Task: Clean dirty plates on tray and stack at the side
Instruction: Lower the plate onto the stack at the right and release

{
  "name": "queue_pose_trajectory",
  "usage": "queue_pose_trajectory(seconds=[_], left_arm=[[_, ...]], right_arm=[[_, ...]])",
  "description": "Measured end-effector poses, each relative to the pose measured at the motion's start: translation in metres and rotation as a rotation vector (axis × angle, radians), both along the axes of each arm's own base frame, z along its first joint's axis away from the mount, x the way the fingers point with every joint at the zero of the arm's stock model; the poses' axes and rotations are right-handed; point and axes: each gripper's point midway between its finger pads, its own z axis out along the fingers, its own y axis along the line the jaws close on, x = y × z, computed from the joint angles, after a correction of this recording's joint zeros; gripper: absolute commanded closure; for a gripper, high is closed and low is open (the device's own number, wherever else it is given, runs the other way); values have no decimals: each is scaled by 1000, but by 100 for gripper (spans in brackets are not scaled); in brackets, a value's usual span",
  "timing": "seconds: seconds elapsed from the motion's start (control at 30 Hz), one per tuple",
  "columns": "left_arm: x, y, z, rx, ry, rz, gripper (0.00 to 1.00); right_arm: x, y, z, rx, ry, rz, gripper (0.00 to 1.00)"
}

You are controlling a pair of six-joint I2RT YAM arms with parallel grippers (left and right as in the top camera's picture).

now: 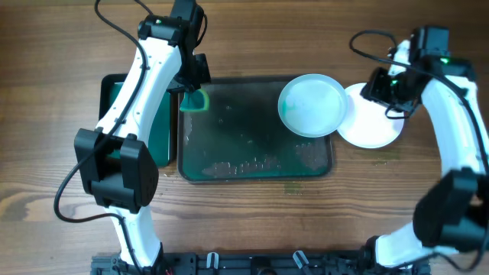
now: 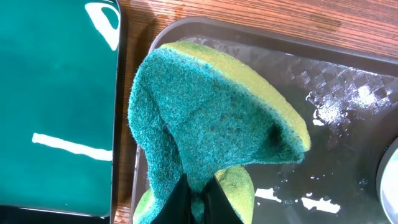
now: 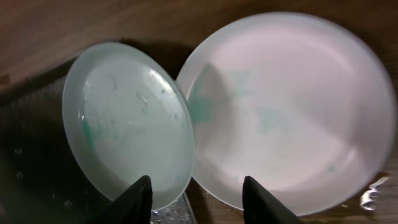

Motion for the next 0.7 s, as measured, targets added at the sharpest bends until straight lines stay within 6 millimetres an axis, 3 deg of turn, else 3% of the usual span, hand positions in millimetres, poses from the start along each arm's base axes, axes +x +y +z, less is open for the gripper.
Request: queue_pose_trajectory(seconds=[0.1, 0.3, 0.53, 0.63, 0.7], left_arm=[[0, 0, 0, 0, 0, -2, 96], [0, 0, 0, 0, 0, -3, 96], [0, 0, 0, 0, 0, -3, 96], [0, 0, 0, 0, 0, -3, 96], [0, 0, 0, 0, 0, -3, 96]], right_arm=[[4, 12, -35, 74, 73, 32, 55], [13, 20, -71, 133, 111, 61, 78], [17, 22, -76, 137, 91, 98, 81], [19, 22, -77, 130, 78, 122, 96], [18, 23, -81, 129, 85, 136, 96]])
